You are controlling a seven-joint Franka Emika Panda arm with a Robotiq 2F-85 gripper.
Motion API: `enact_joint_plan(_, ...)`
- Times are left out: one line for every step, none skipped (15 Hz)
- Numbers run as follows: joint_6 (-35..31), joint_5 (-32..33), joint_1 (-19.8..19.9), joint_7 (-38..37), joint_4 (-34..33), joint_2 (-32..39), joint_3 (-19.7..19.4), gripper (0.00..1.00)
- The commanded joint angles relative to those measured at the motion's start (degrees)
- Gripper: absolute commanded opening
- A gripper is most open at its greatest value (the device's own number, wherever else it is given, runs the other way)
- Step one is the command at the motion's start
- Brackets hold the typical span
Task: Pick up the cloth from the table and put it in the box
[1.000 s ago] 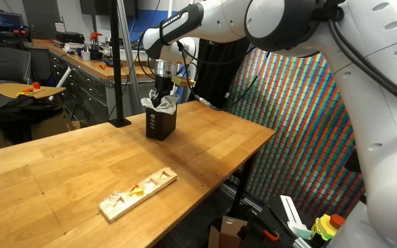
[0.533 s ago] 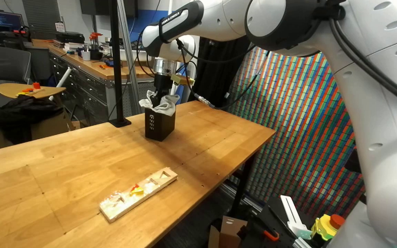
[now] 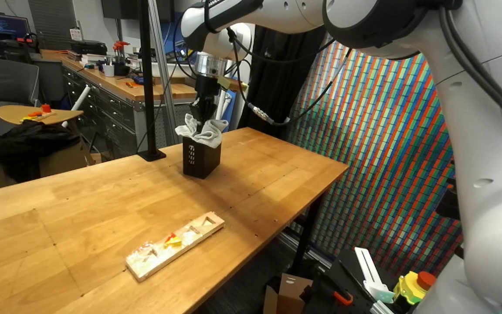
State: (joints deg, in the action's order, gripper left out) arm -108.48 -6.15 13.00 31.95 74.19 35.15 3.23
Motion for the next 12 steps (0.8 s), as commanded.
enact_joint_plan(-0.91, -0.14, -0.23, -0.75, 5.20, -6.62, -0.70, 0.00)
enact_joint_plan(-1.18, -0.13, -0.25, -0.87, 6.48, -8.08, -0.90, 0.00)
enact_joint_plan(-1.61, -0.06, -0.32, -1.18, 8.19, -9.76, -1.21, 0.00)
enact_joint_plan(-1.87, -0.07, -0.38, -1.35, 9.77, -11.33, -1.44, 0.00)
enact_joint_plan(-2.35, -0.07, -0.47, -1.58, 11.75, -13.11, -1.71, 0.00)
enact_joint_plan(-2.73, 0.02, -0.59, -1.87, 13.43, -14.56, -1.97, 0.00)
enact_joint_plan(-3.01, 0.12, -0.70, -2.11, 15.05, -15.96, -2.24, 0.00)
enact_joint_plan(-3.58, 0.05, -0.78, -2.40, 16.73, -17.29, -2.44, 0.00)
enact_joint_plan(-4.11, -0.04, -0.88, -2.65, 18.35, -18.47, -2.60, 0.00)
enact_joint_plan(-4.52, -0.11, -0.99, -2.84, 19.80, -19.41, -2.74, 0.00)
enact_joint_plan(-5.12, -0.20, -1.10, -3.00, 21.17, -20.19, -2.85, 0.00)
enact_joint_plan(-5.49, -0.28, -1.19, -3.11, 22.27, -20.72, -2.93, 0.00)
